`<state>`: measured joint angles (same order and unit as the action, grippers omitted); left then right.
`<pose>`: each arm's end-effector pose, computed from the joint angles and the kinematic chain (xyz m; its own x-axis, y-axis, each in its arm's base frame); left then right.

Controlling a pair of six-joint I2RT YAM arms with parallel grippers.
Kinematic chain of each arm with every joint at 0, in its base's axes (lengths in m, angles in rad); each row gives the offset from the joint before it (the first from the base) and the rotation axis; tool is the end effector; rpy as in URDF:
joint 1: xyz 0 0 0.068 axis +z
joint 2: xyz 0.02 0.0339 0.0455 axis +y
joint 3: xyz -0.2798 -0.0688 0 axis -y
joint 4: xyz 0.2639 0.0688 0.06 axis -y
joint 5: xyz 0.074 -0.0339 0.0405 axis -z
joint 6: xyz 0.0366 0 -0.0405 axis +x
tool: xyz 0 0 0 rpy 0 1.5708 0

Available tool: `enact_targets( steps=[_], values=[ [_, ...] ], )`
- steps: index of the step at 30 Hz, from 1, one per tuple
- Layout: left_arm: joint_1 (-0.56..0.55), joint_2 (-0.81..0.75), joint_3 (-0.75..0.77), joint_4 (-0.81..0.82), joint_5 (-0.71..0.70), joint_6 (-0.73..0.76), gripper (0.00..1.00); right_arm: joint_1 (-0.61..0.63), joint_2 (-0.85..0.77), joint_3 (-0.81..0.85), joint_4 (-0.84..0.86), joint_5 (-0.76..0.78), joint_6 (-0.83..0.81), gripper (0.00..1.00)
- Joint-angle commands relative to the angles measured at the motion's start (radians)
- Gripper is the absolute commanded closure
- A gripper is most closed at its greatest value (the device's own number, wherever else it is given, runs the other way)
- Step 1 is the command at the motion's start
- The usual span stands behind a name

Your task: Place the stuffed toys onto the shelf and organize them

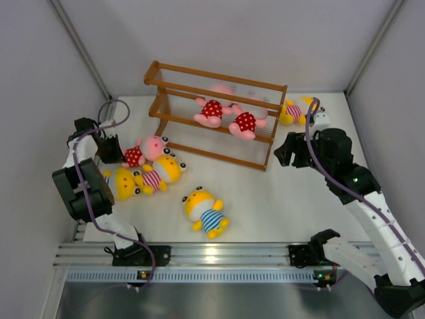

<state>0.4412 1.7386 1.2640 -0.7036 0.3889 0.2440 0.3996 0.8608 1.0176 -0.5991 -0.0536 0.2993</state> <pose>0.3406 0.1455 0.2225 -0.8745 -0.1657 -0.4559 -0.0543 0.9674 -0.2475 0.1732 0.0753 0.3788 -0.5045 0.1066 -0.8568 -0.2976 0.9101 0.2884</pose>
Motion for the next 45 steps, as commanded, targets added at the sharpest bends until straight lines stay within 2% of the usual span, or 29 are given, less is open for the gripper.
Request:
enact_targets(
  steps=[1, 10, 14, 16, 25, 27, 30, 34, 45],
  values=[
    [-0.012, -0.12, 0.012, 0.024, 0.1, -0.055, 1.0, 0.015, -0.019, 0.045, 0.016, 0.012, -0.008, 0.32],
    [-0.015, -0.339, 0.071, 0.024, 0.162, -0.357, 1.0, 0.015, -0.058, 0.016, 0.042, 0.018, -0.002, 0.32],
    [-0.015, -0.421, 0.077, 0.024, 0.188, -0.443, 1.0, 0.015, -0.086, -0.005, 0.056, 0.026, -0.006, 0.32],
    [-0.015, -0.441, 0.086, 0.024, 0.243, -0.488, 1.0, 0.015, -0.097, -0.016, 0.061, 0.029, -0.011, 0.31],
    [-0.021, -0.478, 0.127, 0.023, 0.249, -0.753, 1.0, 0.015, -0.112, -0.027, 0.071, 0.032, -0.029, 0.31],
    [-0.036, -0.464, 0.158, 0.027, 0.207, -0.775, 1.0, 0.016, -0.118, -0.031, 0.078, 0.04, -0.034, 0.31],
    [-0.122, -0.441, 0.199, 0.033, 0.124, -0.775, 1.0, 0.016, -0.124, -0.04, 0.094, 0.044, -0.032, 0.31],
    [-0.193, -0.413, 0.216, 0.049, 0.093, -0.81, 1.0, 0.016, -0.118, -0.053, 0.114, 0.035, -0.009, 0.3],
    [-0.191, -0.424, 0.273, 0.055, 0.199, -0.859, 1.0, 0.016, -0.094, -0.031, 0.124, 0.02, 0.004, 0.31]
  ],
)
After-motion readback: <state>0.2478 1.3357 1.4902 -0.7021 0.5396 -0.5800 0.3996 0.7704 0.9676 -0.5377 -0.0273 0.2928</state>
